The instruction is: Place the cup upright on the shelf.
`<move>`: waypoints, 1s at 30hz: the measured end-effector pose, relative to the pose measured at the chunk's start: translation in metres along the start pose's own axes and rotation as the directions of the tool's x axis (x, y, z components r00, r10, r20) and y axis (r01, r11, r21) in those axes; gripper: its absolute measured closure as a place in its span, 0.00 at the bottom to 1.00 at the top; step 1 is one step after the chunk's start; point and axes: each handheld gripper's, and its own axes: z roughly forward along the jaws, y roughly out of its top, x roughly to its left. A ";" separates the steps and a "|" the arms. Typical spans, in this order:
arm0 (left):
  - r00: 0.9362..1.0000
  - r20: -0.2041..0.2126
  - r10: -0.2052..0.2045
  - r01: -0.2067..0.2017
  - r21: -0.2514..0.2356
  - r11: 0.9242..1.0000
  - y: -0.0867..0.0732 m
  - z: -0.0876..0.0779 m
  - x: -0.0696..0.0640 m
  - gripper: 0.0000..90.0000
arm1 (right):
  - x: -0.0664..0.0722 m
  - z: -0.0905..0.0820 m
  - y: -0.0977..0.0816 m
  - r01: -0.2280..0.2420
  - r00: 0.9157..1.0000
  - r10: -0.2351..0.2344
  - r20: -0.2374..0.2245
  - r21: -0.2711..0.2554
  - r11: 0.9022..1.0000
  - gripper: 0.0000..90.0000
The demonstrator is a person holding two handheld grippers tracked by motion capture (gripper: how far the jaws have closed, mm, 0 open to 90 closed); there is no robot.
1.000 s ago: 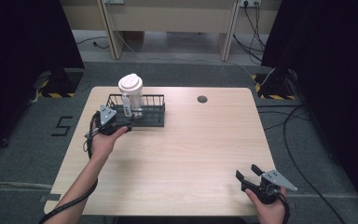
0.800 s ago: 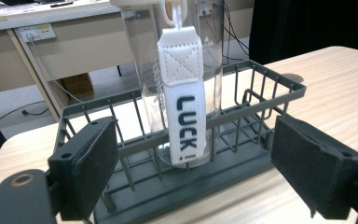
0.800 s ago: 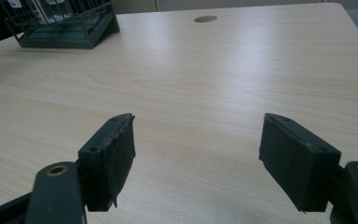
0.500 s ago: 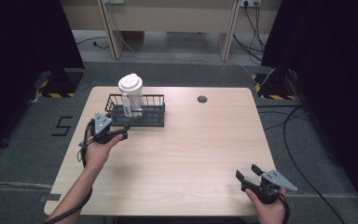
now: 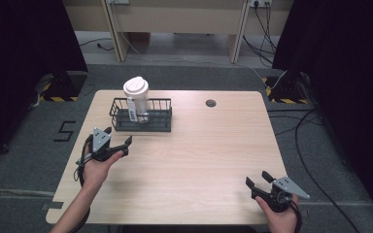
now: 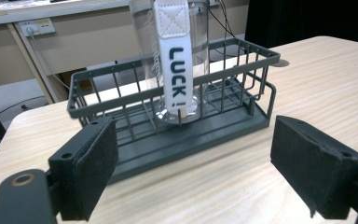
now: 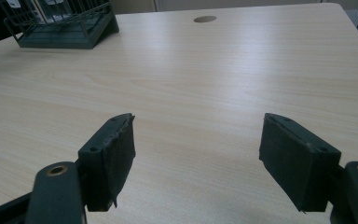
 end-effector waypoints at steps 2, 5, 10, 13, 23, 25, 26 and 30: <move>1.000 0.001 -0.002 0.002 0.001 1.000 -0.002 -0.003 0.000 0.16 | 0.000 0.000 0.000 0.000 1.000 0.000 0.000 0.000 1.000 0.30; 1.000 0.001 -0.004 0.004 0.003 1.000 -0.006 -0.008 0.000 0.16 | 0.000 0.000 0.000 0.000 1.000 0.000 0.001 0.000 1.000 0.30; 1.000 0.001 -0.005 0.005 0.014 1.000 -0.014 -0.016 0.000 0.16 | 0.000 0.000 0.000 0.001 1.000 -0.001 0.001 0.000 1.000 0.30; 1.000 0.002 -0.008 0.008 0.020 1.000 -0.018 -0.021 0.000 0.16 | 0.000 0.000 0.000 0.001 1.000 -0.001 0.001 0.002 1.000 0.30; 0.999 -0.010 -0.037 0.037 0.040 0.998 -0.038 -0.031 0.001 0.16 | 0.000 0.000 0.000 -0.001 1.000 0.001 0.001 0.003 1.000 0.30; 0.999 -0.018 -0.049 0.049 0.040 0.998 -0.042 -0.033 0.002 0.16 | 0.000 0.000 0.000 -0.001 1.000 0.001 0.001 0.004 1.000 0.30; 0.998 -0.021 -0.053 0.054 0.039 0.998 -0.043 -0.033 0.002 0.16 | 0.000 0.000 0.000 -0.001 1.000 0.001 0.001 0.004 1.000 0.30; 0.998 -0.037 -0.057 0.059 0.038 0.998 -0.047 -0.036 0.004 0.17 | 0.000 0.000 0.000 0.000 1.000 0.000 0.000 0.005 1.000 0.30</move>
